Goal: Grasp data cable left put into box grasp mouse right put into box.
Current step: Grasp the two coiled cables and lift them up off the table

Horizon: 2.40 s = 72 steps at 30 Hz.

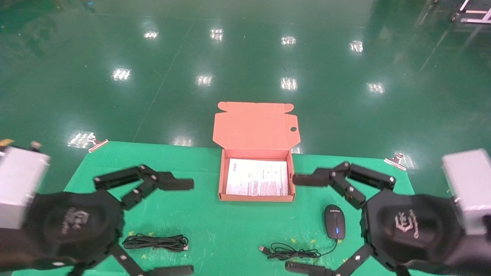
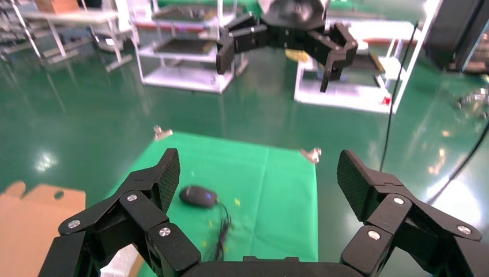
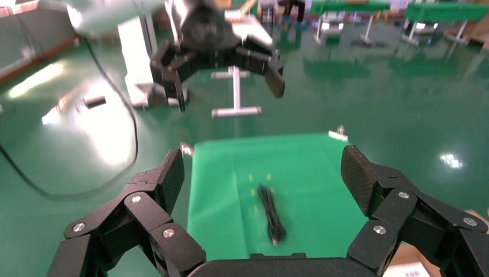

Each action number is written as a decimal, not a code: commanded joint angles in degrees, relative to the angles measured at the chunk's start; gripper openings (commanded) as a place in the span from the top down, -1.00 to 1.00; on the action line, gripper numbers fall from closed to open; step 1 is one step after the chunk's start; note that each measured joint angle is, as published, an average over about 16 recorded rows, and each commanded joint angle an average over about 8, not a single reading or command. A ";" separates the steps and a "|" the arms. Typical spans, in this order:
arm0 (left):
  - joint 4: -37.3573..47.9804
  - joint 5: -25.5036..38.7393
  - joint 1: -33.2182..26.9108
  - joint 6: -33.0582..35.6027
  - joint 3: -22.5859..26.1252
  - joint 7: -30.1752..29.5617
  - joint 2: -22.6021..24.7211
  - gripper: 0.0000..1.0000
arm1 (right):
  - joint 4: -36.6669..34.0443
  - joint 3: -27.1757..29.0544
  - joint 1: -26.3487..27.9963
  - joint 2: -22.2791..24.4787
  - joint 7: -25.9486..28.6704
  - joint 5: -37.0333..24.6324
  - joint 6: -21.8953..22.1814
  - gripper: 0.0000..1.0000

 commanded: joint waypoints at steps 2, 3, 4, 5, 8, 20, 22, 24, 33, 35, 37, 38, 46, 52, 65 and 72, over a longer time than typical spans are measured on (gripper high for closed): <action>-0.17 2.53 -1.61 0.27 1.30 -0.52 0.47 -1.00 | 0.69 -0.80 1.24 0.17 -0.58 -2.68 -0.16 -1.00; -0.19 3.73 -2.37 0.40 1.88 -0.72 0.71 -1.00 | 0.92 -1.33 2.00 0.07 -0.87 -4.09 -0.43 -1.00; -0.19 4.94 -3.17 0.51 2.48 -0.91 1.01 -1.00 | 1.11 -1.96 2.90 -0.10 -1.27 -5.67 -0.77 -1.00; -0.21 6.24 -4.01 0.67 3.09 -1.06 1.30 -1.00 | 1.18 -2.59 3.79 -0.37 -1.56 -7.13 -1.07 -1.00; -0.25 10.42 -6.53 1.19 5.12 -1.53 2.29 -1.00 | 1.53 -4.88 6.81 -1.23 -2.86 -12.22 -2.13 -1.00; -1.54 29.89 -16.03 2.65 15.55 -1.76 6.59 -1.00 | 2.72 -18.60 19.38 -6.28 -11.90 -34.67 -3.34 -1.00; -1.74 33.15 -17.27 2.45 17.36 -1.52 7.42 -1.00 | 2.85 -20.89 20.68 -7.03 -13.46 -37.91 -3.04 -1.00; -1.81 36.19 -18.27 2.15 19.03 -1.42 8.30 -1.00 | 2.91 -22.98 21.62 -7.77 -14.79 -41.01 -2.61 -1.00; -2.03 50.25 -20.21 -0.30 25.61 -1.56 12.22 -1.00 | 3.08 -29.37 21.71 -10.81 -16.70 -53.01 0.82 -1.00; -2.00 53.17 -20.12 -1.06 26.80 -1.66 12.99 -1.00 | 3.08 -30.31 20.99 -11.41 -16.59 -55.22 1.92 -1.00; -1.94 55.90 -19.89 -1.84 27.89 -1.69 13.71 -1.00 | 3.08 -31.09 20.11 -11.92 -16.28 -57.28 3.14 -1.00; -1.92 57.30 -19.75 -2.24 28.46 -1.62 14.08 -1.00 | 3.07 -31.43 19.62 -12.15 -16.06 -58.33 3.83 -1.00; 0.62 65.63 -17.58 -5.45 31.89 -2.06 16.69 -1.00 | 2.88 -33.19 15.18 -13.35 -11.89 -66.36 10.26 -1.00; 7.59 67.52 -16.82 -8.37 32.24 -1.86 18.32 -1.00 | 2.45 -33.46 12.35 -14.15 -7.66 -69.46 13.66 -1.00; 29.37 64.05 -18.42 -13.33 30.16 3.38 22.86 -1.00 | -4.97 -32.02 9.85 -18.07 -1.36 -67.62 17.69 -1.00; 38.00 63.55 -19.38 -16.09 29.79 6.97 25.59 -1.00 | -10.92 -32.39 9.71 -21.06 -3.74 -68.06 20.49 -1.00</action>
